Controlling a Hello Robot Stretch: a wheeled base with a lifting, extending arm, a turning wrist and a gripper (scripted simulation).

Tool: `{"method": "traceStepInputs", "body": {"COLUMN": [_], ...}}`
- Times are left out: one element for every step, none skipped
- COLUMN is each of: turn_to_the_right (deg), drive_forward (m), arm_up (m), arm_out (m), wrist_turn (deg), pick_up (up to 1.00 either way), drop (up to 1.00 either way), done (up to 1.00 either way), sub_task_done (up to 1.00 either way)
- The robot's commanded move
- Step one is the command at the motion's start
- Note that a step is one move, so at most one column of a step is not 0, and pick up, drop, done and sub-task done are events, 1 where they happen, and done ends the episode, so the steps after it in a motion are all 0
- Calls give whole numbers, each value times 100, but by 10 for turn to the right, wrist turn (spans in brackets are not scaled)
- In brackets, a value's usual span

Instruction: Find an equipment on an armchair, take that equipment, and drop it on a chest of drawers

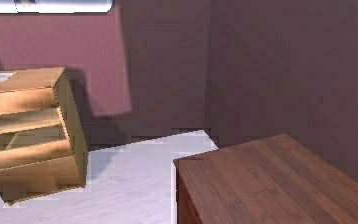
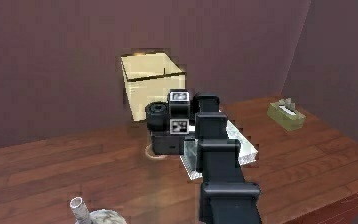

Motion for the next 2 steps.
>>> {"method": "traceStepInputs", "body": {"turn_to_the_right": [0, 0], "drive_forward": [0, 0], "arm_up": [0, 4], "arm_out": [0, 0], "wrist_turn": [0, 0], "pick_up": [0, 0], "drop": [100, 0], "done": [0, 0], "sub_task_done": [0, 0]}}
